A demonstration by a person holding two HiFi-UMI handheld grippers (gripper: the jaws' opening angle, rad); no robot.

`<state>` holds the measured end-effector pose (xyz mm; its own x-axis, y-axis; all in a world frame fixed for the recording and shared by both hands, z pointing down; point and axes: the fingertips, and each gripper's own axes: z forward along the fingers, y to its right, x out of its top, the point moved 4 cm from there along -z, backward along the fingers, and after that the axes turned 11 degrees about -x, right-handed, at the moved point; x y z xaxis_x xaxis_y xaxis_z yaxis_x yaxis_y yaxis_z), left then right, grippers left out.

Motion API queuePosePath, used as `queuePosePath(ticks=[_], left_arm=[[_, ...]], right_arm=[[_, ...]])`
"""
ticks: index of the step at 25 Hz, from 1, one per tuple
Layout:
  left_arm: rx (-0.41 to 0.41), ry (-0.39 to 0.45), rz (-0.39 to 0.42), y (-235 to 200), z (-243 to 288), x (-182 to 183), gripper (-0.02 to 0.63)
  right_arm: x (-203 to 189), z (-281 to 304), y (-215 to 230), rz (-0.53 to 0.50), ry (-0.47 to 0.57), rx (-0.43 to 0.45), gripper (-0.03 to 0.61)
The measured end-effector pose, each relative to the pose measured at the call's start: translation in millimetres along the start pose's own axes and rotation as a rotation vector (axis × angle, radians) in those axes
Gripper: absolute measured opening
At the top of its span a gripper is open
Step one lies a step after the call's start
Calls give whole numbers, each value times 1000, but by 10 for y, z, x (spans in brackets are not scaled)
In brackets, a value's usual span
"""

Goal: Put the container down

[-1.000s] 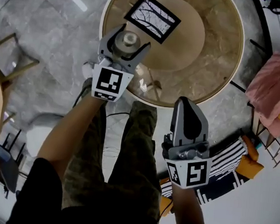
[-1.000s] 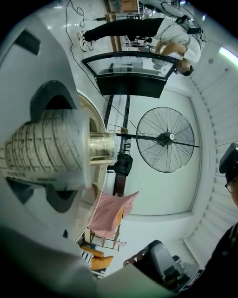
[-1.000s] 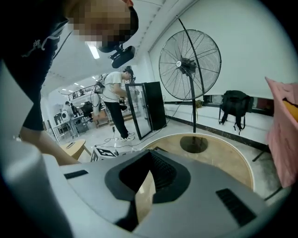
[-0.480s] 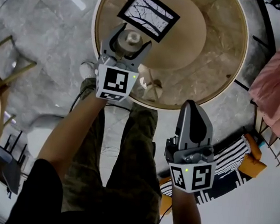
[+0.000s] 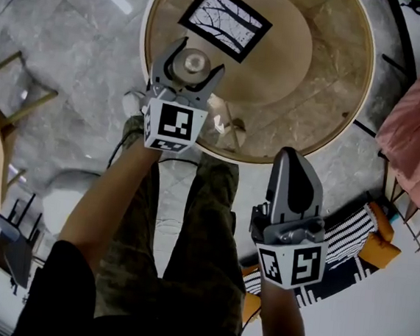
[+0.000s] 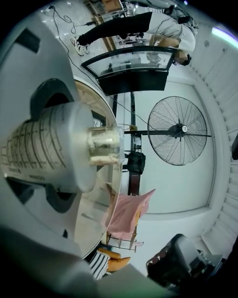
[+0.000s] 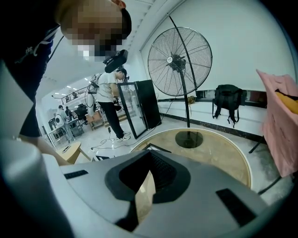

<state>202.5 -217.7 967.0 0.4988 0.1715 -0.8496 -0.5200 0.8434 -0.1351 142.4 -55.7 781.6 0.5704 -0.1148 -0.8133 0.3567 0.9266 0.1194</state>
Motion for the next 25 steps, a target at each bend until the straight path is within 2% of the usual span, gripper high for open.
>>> queuePosePath(ticks=[13,25], left_arm=[[-17,-84,55,100,-113,-182,353],[-44,-91,53,169,-309,-246,364]], right_arm=[[-16,-71,-65,-2,5,21,21],[-9,-216,-144,-17,13,40,21]])
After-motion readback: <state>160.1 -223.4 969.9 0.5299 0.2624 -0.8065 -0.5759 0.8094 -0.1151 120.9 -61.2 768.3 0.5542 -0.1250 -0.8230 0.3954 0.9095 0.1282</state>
